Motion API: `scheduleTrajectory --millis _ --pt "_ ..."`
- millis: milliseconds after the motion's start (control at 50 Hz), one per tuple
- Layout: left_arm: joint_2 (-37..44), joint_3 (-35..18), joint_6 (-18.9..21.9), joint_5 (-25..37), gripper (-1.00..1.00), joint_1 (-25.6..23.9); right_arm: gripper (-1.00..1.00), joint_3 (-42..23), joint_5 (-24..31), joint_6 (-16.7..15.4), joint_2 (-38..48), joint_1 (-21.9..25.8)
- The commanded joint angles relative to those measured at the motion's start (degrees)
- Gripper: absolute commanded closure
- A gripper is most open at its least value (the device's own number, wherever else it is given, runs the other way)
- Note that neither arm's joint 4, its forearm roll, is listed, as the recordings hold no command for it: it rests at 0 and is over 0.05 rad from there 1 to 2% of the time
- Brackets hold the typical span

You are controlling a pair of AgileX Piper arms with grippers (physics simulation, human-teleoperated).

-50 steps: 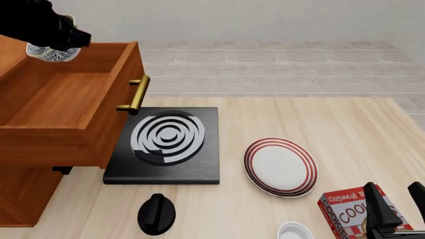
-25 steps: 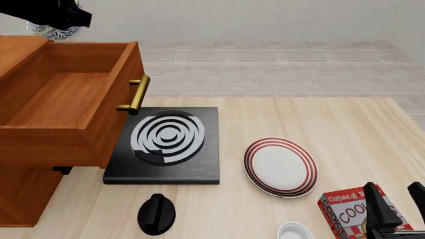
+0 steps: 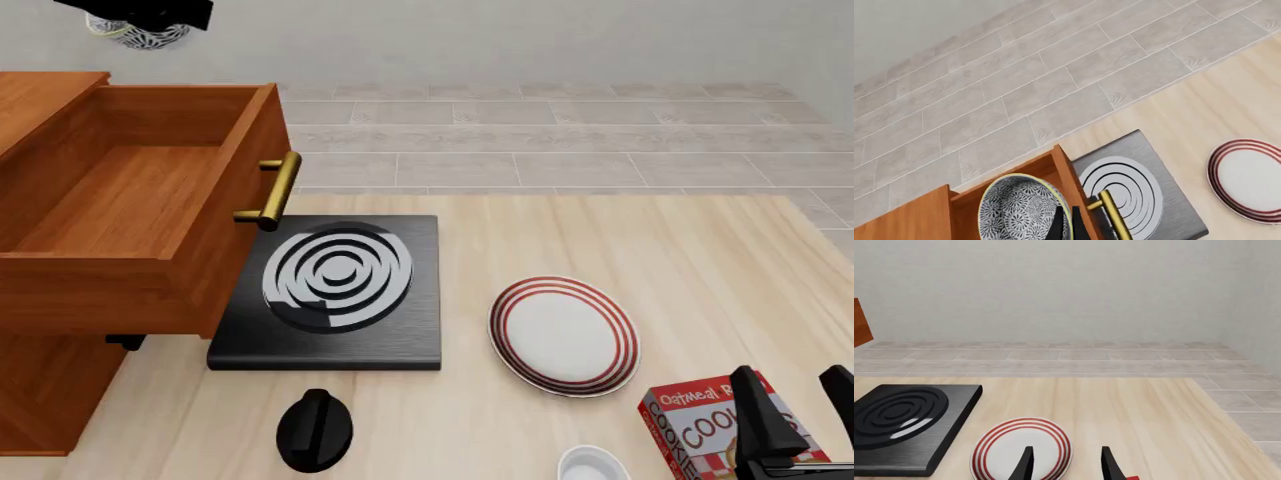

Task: Pick the akita bowl in the top layer of the wooden cabinet and place it on the plate.

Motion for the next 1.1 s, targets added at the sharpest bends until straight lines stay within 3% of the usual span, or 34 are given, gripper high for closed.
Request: scheduleTrajectory --millis 20,300,480,1100 --pt "1.18 -2.79 0.62 0.06 1.00 -3.11 -1.00 -0.04 -0.02 0.03 -0.04 -0.04" --pt "3.87 -5.66 0.36 -0.83 1.00 -7.64 -1.00 -0.19 -0.06 0.27 -0.05 -0.46" --pt "4.30 -4.19 1.39 -2.51 1.00 -9.18 -1.00 -0.19 -0.09 0.29 -0.05 -0.51" --pt "8.41 -6.50 1.67 -4.91 1.00 -16.66 -1.00 -0.07 -0.14 0.23 -0.03 -0.36"
